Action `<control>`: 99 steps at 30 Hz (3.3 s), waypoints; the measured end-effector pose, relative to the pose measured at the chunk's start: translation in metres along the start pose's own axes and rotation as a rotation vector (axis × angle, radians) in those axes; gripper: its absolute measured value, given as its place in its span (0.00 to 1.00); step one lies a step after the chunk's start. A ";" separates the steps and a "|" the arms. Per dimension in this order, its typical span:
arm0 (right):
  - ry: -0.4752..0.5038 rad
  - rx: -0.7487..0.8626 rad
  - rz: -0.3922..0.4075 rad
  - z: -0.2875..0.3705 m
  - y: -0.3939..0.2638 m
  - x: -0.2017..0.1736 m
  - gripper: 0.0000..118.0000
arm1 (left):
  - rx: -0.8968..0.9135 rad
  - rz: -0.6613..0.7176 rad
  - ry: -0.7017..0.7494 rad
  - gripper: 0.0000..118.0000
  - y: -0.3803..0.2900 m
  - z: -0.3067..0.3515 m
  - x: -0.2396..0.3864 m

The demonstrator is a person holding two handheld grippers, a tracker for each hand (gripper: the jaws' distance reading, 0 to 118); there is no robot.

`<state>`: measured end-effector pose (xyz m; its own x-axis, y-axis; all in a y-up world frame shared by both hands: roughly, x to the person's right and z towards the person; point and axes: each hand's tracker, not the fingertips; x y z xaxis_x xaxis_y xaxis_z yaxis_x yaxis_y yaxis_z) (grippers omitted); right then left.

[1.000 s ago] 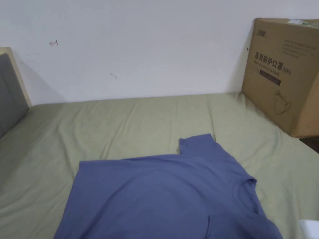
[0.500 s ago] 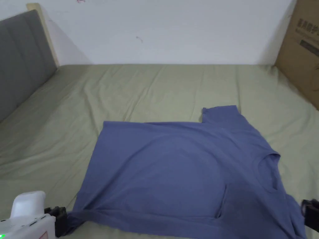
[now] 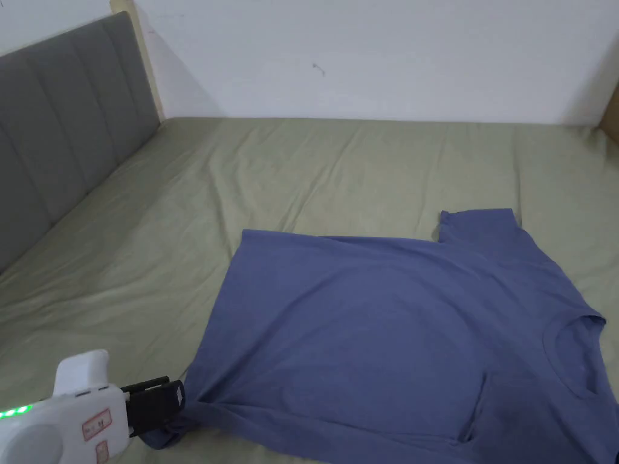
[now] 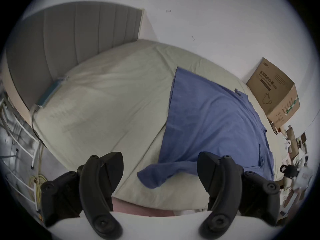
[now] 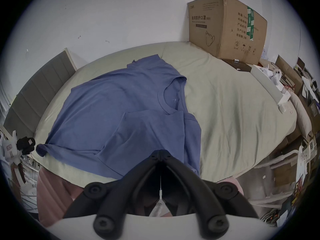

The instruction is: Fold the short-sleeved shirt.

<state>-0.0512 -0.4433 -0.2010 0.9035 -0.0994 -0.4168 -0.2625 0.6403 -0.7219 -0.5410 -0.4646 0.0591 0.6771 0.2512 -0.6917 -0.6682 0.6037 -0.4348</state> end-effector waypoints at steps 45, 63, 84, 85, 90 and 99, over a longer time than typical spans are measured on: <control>-0.007 -0.179 -0.080 -0.053 0.003 0.064 0.34 | -0.058 -0.128 0.026 0.03 -0.002 -0.005 0.025; -0.001 -0.226 -0.003 -0.056 0.002 0.054 0.02 | -0.085 -0.136 0.042 0.03 -0.001 -0.010 0.025; -0.093 -0.195 -0.033 -0.145 0.155 0.025 0.66 | -0.073 -0.309 0.115 0.80 0.126 -0.104 0.083; -0.104 -0.195 -0.024 -0.142 0.155 0.023 0.71 | -0.089 -0.293 0.109 0.98 0.125 -0.105 0.080; 0.010 -0.075 -0.010 -0.086 0.142 0.028 0.22 | -0.036 -0.270 0.073 0.66 0.110 -0.065 0.062; 0.026 -0.138 0.013 -0.066 0.070 0.024 0.00 | -0.013 -0.176 0.004 0.02 0.054 -0.037 0.037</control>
<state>-0.0707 -0.4509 -0.2980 0.8914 -0.1127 -0.4390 -0.3194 0.5309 -0.7849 -0.5631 -0.4509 -0.0117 0.7828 0.1395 -0.6064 -0.5433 0.6283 -0.5568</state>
